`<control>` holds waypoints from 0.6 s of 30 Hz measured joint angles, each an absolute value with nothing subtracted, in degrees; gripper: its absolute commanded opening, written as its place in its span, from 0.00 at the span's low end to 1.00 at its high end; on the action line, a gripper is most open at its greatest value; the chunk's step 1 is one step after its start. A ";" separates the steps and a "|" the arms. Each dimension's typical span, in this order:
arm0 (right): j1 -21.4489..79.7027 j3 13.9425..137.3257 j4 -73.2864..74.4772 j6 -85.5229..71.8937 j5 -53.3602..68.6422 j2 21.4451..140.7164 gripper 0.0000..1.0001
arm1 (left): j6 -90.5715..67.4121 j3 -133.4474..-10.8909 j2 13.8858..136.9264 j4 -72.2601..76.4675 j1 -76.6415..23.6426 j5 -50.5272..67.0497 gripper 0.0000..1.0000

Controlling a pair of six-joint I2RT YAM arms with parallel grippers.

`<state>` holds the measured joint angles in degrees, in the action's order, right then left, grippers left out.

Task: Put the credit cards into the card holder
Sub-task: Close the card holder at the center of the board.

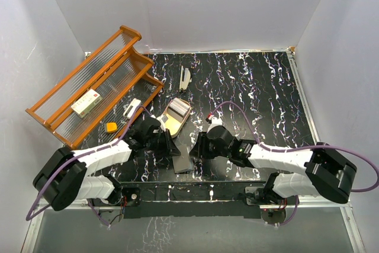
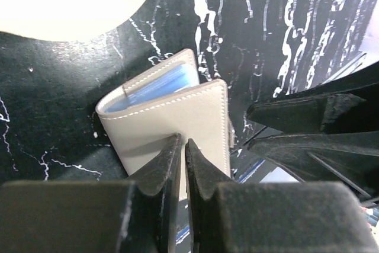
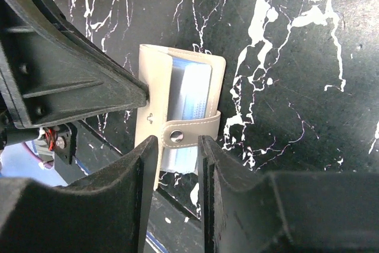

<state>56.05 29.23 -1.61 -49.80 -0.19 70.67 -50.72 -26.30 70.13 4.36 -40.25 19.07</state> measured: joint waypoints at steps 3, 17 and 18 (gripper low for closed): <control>55.61 29.23 -2.15 -49.78 0.47 72.14 0.30 | -50.50 -26.33 73.28 5.23 -40.25 19.20 0.05; 55.33 29.26 -7.64 -49.67 5.39 77.12 0.25 | -50.59 -25.87 77.38 10.26 -40.25 20.67 0.06; 55.31 29.26 -7.70 -49.67 5.61 77.25 0.25 | -50.59 -25.80 77.38 10.35 -40.25 20.69 0.06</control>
<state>55.31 29.26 -7.70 -49.67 5.61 77.25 -50.59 -25.80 77.38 10.35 -40.25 20.69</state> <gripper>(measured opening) 0.256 0.058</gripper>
